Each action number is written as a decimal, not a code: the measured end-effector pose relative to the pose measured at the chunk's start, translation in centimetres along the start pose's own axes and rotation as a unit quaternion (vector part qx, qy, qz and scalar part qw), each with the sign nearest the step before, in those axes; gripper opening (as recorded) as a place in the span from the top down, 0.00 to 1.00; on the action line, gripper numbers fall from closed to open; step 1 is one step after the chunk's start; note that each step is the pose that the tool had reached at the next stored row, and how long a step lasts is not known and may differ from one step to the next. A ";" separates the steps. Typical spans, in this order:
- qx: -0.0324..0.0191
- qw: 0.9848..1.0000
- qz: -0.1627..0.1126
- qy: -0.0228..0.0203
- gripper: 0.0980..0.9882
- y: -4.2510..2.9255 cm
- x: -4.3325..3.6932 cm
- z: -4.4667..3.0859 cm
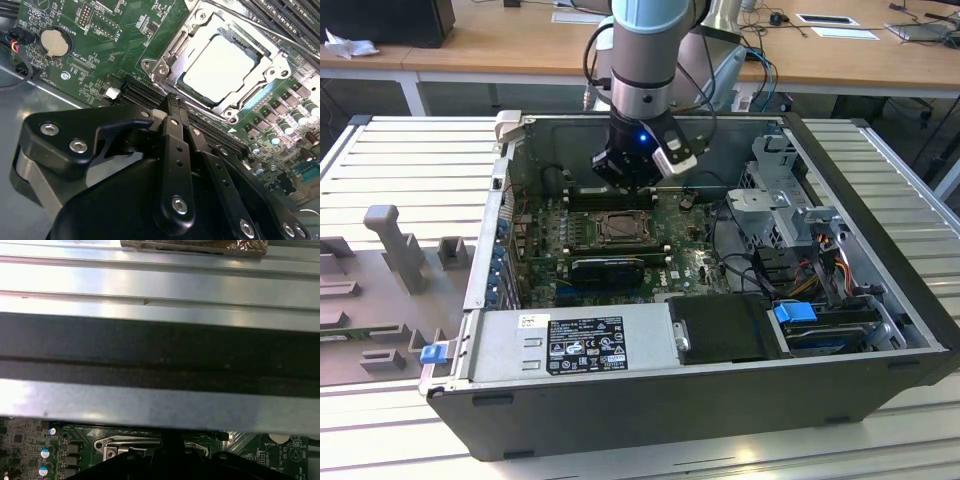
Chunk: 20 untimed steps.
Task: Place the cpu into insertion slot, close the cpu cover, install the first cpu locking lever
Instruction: 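Install the first cpu locking lever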
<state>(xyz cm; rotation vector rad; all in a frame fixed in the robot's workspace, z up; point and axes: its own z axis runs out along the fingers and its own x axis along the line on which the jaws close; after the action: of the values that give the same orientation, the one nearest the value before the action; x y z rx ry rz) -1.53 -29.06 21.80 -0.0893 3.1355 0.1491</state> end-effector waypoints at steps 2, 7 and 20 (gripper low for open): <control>0.000 1.000 0.000 0.000 0.99 0.08 -0.01 -0.87; 0.000 1.000 0.000 0.000 0.99 -0.03 0.00 -1.64; 0.000 1.000 0.000 0.000 0.99 -2.59 0.24 -3.50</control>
<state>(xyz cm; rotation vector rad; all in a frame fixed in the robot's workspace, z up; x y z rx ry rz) -1.61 -31.98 25.04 -0.0893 3.1353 0.1495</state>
